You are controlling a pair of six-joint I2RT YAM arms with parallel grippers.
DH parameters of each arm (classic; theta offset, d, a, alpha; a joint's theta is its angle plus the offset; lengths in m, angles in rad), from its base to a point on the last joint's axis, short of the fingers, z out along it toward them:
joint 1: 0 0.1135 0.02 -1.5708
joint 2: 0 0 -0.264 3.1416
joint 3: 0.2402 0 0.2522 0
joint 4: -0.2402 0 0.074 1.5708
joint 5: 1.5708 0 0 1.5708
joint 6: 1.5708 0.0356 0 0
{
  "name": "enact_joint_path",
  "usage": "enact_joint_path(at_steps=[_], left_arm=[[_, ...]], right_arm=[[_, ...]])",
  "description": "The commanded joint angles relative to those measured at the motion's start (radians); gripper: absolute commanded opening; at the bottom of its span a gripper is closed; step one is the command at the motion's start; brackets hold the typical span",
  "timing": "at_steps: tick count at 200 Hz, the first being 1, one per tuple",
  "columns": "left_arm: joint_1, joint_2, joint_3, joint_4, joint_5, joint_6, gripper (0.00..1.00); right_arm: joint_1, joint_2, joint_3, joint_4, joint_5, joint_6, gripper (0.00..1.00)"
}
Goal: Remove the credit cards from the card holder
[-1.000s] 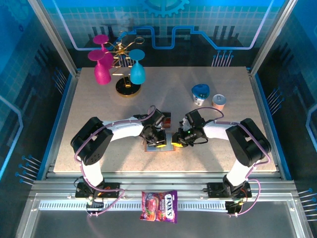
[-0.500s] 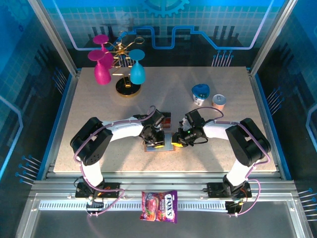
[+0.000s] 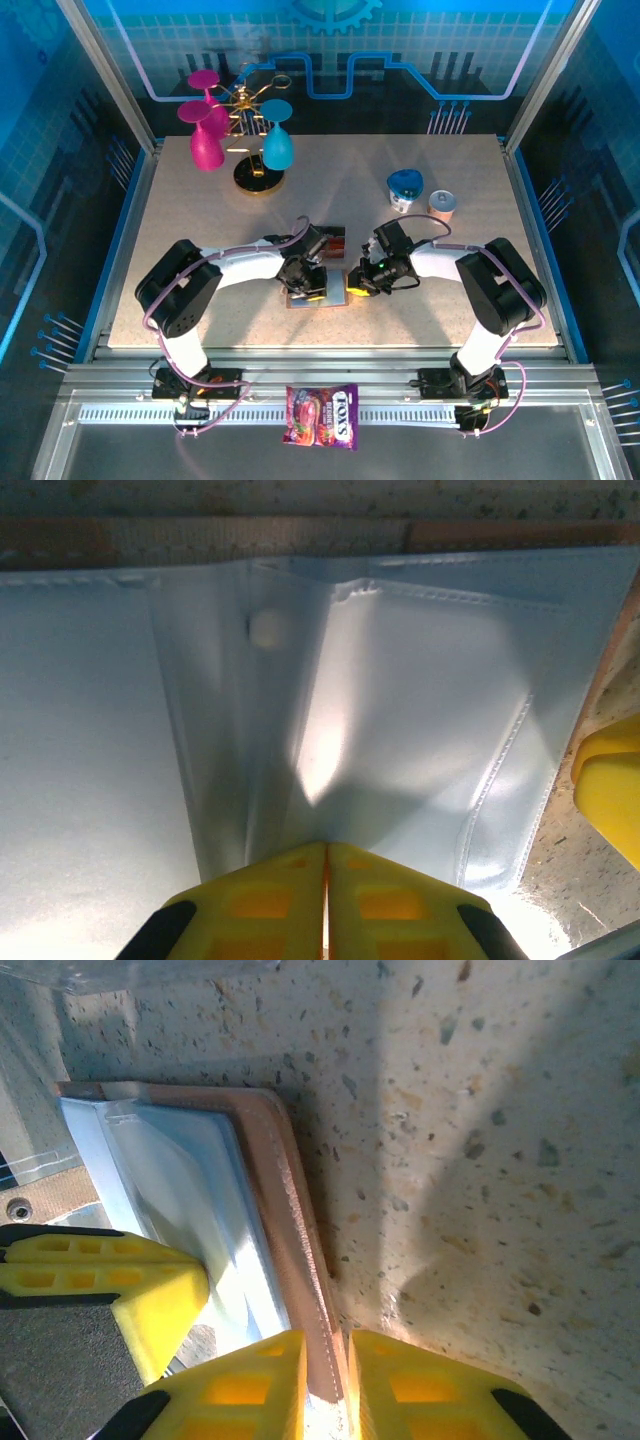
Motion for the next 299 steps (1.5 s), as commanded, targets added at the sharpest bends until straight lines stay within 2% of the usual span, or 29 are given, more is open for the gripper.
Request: enact_joint_path(at_steps=[1, 59, 91, 136, 189, 244, 299], left_arm=[[0.009, 0.002, -0.029, 0.006, 0.014, -0.014, 0.09], [0.009, 0.021, -0.035, 0.023, 0.032, -0.017, 0.1], [0.008, 0.021, -0.036, 0.021, 0.03, -0.016, 0.09], [0.008, 0.012, -0.033, 0.022, 0.031, -0.016, 0.09], [0.01, -0.084, -0.015, 0.036, -0.01, 0.01, 0.11], [0.044, -0.22, 0.0, 0.005, -0.112, 0.09, 0.17], [0.174, -0.391, -0.086, -0.028, -0.219, 0.175, 0.37]], right_arm=[[0.013, -0.009, 0.014, 0.008, -0.016, 0.002, 0.17], [0.038, -0.001, 0.015, 0.084, -0.063, 0.04, 0.09], [0.057, 0.039, 0.028, 0.078, -0.063, 0.039, 0.1], [0.07, 0.086, 0.058, -0.021, 0.002, -0.011, 0.1], [0.062, 0.022, 0.056, -0.023, 0.02, -0.017, 0.11], [-0.025, -0.109, 0.028, -0.057, 0.038, -0.054, 0.16], [-0.169, -0.223, -0.004, -0.173, 0.079, -0.158, 0.24]])
